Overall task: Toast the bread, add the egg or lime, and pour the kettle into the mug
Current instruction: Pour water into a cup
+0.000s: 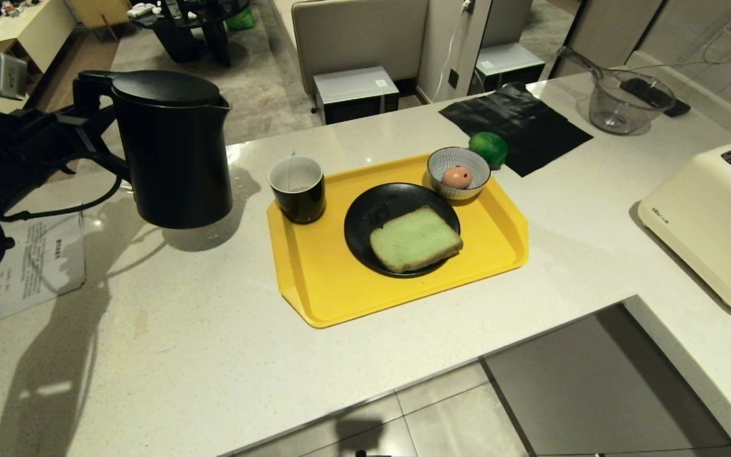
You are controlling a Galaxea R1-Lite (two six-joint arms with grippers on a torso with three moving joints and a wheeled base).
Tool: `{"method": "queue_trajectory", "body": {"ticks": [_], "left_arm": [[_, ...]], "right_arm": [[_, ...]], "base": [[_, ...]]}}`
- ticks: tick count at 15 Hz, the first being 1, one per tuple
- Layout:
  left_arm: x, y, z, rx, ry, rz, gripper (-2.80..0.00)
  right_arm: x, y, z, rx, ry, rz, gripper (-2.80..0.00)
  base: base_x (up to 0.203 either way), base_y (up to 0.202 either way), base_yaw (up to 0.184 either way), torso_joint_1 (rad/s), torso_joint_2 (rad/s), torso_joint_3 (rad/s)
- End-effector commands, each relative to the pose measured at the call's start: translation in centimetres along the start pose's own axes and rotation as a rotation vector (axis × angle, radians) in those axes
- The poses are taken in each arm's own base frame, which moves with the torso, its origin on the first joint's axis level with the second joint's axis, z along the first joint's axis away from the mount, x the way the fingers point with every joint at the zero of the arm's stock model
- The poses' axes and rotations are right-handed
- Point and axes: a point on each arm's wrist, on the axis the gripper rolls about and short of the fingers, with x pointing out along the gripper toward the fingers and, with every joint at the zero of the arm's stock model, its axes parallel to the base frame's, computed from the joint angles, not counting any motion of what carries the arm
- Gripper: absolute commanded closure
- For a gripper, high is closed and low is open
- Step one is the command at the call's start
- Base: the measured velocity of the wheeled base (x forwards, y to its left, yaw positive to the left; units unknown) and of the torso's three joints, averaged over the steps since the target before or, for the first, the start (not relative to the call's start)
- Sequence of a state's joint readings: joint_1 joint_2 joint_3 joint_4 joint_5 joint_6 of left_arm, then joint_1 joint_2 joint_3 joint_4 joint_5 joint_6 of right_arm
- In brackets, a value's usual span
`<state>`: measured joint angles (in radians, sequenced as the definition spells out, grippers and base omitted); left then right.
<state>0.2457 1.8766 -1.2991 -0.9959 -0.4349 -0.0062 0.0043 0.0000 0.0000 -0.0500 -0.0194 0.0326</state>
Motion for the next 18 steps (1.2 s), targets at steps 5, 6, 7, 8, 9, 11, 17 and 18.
{"method": "queue_trajectory", "body": {"ticks": [5,6,7,8,9,11,17,18], "left_arm": [[0.6,0.3,2.7,0.029,-0.050,-0.008,0.00],[0.7,0.3,3.0,0.032,-0.056,-0.008,0.00],[0.7,0.3,3.4,0.027,-0.044,-0.009,0.00],[0.9,0.4,3.7,0.020,-0.025,-0.010,0.00],[1.1,0.4,4.1,0.022,-0.015,-0.013,0.00],[1.4,0.3,4.1,0.049,0.047,-0.044,0.00],[2.7,-0.8,2.8,0.141,0.082,-0.163,0.00],[3.0,-0.8,3.0,0.158,0.081,-0.173,0.00]], "right_arm": [[0.1,0.0,-0.5,-0.001,0.021,-0.001,0.00],[0.1,0.0,-0.6,-0.001,0.021,0.001,0.00],[0.1,0.0,-0.6,-0.001,0.021,-0.001,0.00],[0.1,0.0,-0.5,-0.001,0.021,0.000,0.00],[0.1,0.0,-0.5,-0.001,0.021,-0.001,0.00],[0.1,0.0,-0.6,0.000,0.021,-0.001,0.00],[0.1,0.0,-0.6,0.000,0.021,-0.001,0.00],[0.1,0.0,-0.5,-0.001,0.021,-0.001,0.00]], "base": [[0.000,0.000,0.000,0.000,0.00,0.000],[0.000,0.000,0.000,0.000,0.00,0.000],[0.000,0.000,0.000,0.000,0.00,0.000],[0.000,0.000,0.000,0.000,0.00,0.000],[0.000,0.000,0.000,0.000,0.00,0.000],[0.000,0.000,0.000,0.000,0.00,0.000],[0.000,0.000,0.000,0.000,0.00,0.000],[0.000,0.000,0.000,0.000,0.00,0.000]]}}
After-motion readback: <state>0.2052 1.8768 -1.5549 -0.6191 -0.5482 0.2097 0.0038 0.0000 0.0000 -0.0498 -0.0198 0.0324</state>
